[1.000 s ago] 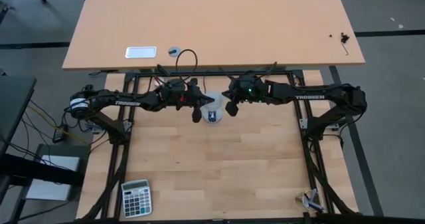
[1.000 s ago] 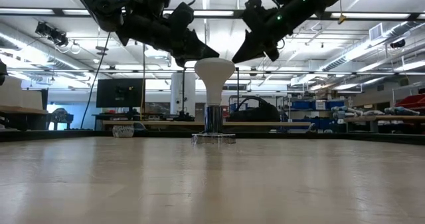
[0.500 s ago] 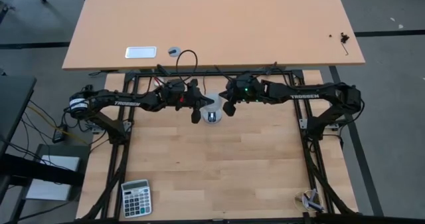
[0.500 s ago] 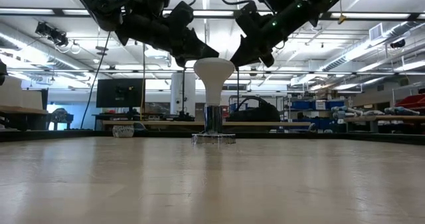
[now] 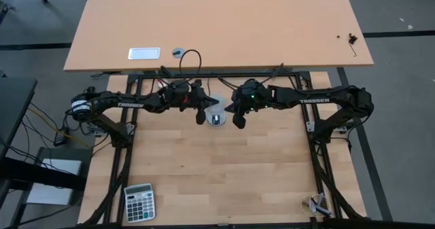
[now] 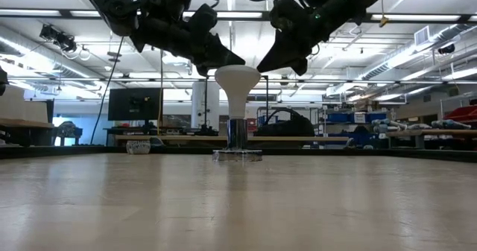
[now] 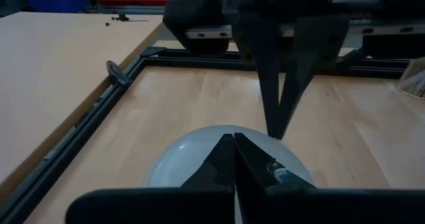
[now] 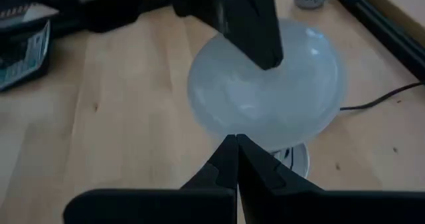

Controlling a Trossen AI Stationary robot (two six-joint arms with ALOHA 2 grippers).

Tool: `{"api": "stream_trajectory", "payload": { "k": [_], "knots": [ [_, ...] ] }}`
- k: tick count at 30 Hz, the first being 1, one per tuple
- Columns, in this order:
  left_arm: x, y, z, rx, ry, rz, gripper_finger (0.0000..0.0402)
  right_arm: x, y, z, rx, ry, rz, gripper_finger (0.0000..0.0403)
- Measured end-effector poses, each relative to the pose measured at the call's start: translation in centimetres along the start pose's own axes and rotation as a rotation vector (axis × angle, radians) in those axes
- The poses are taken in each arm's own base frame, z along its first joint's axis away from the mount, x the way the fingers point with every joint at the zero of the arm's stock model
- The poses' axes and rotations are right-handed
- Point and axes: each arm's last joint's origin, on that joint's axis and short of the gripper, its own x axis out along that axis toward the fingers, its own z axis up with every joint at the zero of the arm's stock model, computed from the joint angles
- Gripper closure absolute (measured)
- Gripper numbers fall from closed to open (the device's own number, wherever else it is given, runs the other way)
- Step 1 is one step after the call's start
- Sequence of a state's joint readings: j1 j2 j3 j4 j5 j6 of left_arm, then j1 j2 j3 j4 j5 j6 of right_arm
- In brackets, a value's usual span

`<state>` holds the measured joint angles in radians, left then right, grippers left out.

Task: Screw lightbulb
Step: Insert the lightbulb into the lamp

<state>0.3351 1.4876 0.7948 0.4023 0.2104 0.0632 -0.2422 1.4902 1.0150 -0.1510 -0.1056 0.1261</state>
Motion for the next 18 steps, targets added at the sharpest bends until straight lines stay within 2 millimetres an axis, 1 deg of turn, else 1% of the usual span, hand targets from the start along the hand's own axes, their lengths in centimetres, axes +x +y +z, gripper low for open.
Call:
{"api": "stream_trajectory", "payload": {
  "k": [4, 8, 10, 14, 18],
  "knots": [
    [0.0, 0.1, 0.0, -0.001, 0.001, 0.009, 0.0402, -0.2, -0.2, 0.3, -0.022, -0.042, -0.068, 0.0391],
    [0.0, -0.1, 0.0, 0.011, -0.005, -0.014, 0.0402, -0.5, -1.0, 1.0, -0.015, -0.103, -0.147, 0.0391],
    [0.0, -0.1, 0.0, 0.011, -0.005, -0.019, 0.0402, -0.4, -1.3, 1.0, -0.014, -0.108, -0.185, 0.0391],
    [0.0, -0.1, 0.0, 0.007, -0.005, -0.033, 0.0402, -0.3, -1.4, 1.4, -0.035, -0.152, -0.199, 0.0391],
    [0.0, -0.1, 0.0, 0.004, -0.004, -0.035, 0.0402, -0.3, -1.5, 1.3, -0.057, -0.14, -0.204, 0.0391]
  ]
}}
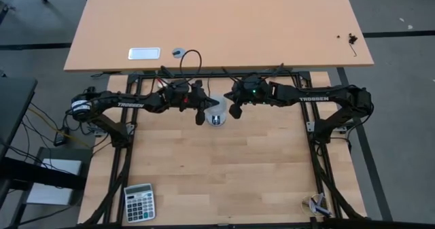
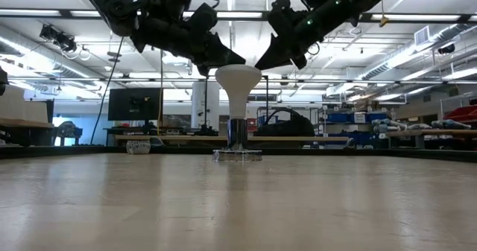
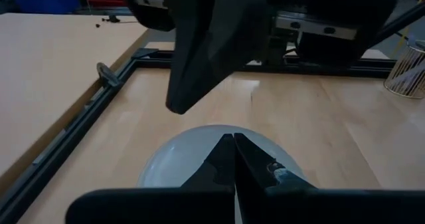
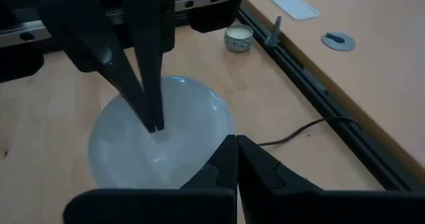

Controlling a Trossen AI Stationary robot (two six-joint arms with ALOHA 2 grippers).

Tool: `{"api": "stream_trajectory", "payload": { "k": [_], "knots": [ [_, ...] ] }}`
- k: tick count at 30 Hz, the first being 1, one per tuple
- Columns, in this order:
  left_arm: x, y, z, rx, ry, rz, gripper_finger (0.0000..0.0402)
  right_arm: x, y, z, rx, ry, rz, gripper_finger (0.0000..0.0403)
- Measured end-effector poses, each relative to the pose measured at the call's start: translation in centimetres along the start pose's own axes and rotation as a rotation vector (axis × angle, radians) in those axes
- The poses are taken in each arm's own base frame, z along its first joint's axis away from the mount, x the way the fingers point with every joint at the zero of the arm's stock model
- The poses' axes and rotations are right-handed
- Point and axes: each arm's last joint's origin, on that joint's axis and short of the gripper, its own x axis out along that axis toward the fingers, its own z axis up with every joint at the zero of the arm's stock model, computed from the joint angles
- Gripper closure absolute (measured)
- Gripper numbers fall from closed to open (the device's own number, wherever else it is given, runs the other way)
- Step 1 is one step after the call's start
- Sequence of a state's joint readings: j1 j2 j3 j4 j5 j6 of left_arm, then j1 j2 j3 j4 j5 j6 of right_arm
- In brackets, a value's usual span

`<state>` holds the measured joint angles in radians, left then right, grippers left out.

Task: Screw lightbulb
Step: Insert the lightbulb into the lamp

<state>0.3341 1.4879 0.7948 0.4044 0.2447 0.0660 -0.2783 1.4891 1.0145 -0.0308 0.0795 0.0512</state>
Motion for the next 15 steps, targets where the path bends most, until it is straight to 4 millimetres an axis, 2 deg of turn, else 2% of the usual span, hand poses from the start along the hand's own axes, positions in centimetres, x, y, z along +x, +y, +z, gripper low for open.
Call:
{"api": "stream_trajectory", "payload": {
  "k": [15],
  "knots": [
    [-0.3, 1.0, 0.0, -0.037, -0.003, 0.044, 0.0402, 0.0, -0.3, -0.1, -0.007, 0.011, -0.006, 0.0391]
  ]
}}
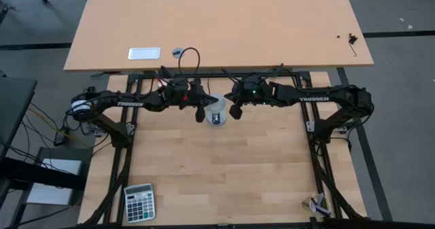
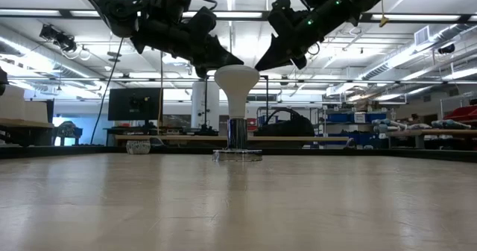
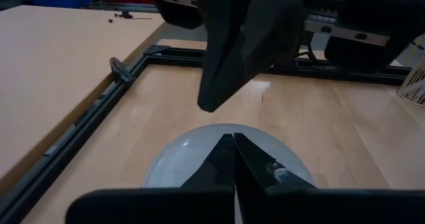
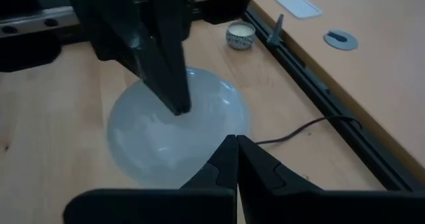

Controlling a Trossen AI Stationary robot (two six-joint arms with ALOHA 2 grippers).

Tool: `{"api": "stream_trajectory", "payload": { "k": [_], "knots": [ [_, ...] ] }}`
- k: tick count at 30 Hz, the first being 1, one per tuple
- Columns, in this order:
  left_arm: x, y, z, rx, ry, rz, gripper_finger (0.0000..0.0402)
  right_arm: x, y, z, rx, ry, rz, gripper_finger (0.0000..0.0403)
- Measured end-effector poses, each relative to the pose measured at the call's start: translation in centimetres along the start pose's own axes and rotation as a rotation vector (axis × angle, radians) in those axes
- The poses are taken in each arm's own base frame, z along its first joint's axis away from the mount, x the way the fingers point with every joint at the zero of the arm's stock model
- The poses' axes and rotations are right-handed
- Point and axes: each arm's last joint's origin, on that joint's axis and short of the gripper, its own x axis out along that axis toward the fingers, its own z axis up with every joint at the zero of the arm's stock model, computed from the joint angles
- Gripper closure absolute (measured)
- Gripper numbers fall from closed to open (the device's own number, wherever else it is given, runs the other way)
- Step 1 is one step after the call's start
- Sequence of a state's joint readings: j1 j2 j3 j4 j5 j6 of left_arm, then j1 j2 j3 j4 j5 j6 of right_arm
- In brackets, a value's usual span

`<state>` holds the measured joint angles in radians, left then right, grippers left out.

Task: Screw lightbulb
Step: Insert the lightbulb into the lamp

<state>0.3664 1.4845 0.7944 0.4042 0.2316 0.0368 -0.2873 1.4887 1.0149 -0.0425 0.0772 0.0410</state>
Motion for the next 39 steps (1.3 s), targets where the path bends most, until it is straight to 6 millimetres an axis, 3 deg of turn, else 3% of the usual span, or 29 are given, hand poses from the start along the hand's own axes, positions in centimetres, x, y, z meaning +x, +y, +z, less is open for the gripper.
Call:
{"api": "stream_trajectory", "payload": {
  "k": [14, 39],
  "knots": [
    [0.0, 0.0, 0.0, 0.005, 0.0, 0.011, 0.0402, 0.1, -1.8, 0.3, 0.036, -0.024, 0.093, 0.0391],
    [-0.1, 0.5, 0.0, 0.01, 0.001, 0.032, 0.0402, 0.0, -1.8, 0.5, 0.041, -0.041, 0.099, 0.0391]
  ]
}}
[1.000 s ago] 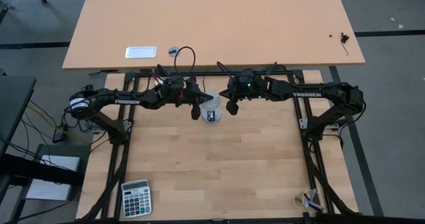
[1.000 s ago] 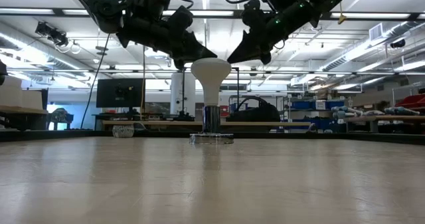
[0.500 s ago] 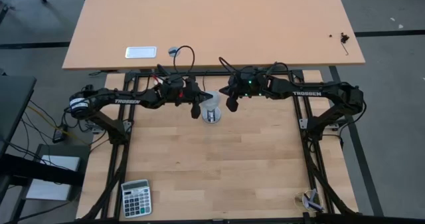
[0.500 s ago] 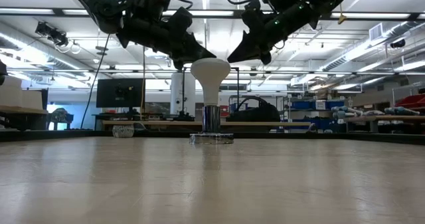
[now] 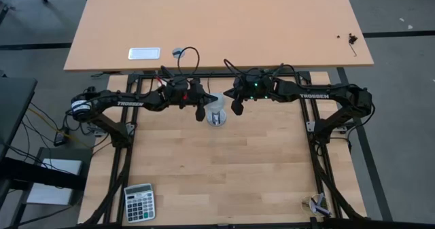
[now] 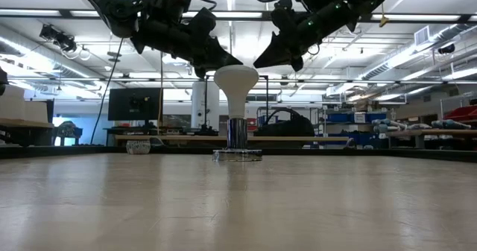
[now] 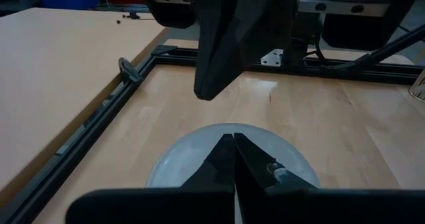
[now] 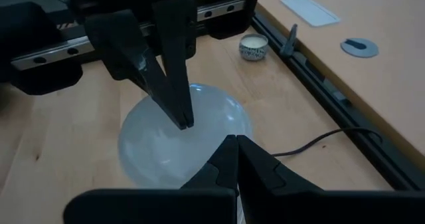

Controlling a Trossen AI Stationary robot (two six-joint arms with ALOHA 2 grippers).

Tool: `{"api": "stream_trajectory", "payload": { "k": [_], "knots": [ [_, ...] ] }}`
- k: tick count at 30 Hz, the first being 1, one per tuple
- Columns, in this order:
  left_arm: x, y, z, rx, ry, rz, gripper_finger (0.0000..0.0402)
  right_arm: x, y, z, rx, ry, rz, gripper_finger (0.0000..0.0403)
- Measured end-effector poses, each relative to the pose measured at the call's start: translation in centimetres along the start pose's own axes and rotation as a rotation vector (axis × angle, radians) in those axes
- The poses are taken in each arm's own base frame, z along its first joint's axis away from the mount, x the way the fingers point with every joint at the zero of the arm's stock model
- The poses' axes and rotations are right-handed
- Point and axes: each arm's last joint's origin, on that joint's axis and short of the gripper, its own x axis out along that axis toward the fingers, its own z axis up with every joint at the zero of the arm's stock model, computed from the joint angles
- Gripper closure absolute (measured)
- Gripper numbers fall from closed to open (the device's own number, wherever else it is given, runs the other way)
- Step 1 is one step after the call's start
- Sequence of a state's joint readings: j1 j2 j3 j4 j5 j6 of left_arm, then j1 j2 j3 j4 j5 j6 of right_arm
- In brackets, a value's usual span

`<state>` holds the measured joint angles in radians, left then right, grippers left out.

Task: Screw lightbulb
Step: Insert the lightbulb into the lamp

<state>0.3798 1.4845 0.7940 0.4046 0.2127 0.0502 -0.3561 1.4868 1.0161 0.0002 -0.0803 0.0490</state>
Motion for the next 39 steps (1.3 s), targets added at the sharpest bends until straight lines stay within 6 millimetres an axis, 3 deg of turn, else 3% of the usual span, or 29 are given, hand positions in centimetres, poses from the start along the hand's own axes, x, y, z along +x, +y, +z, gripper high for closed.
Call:
{"api": "stream_trajectory", "payload": {
  "k": [39],
  "knots": [
    [0.0, 0.0, 0.0, 0.004, 0.0, 0.0, 0.0402, -0.02, -0.06, 0.53, -0.007, -0.054, -0.029, 0.0391]
  ]
}}
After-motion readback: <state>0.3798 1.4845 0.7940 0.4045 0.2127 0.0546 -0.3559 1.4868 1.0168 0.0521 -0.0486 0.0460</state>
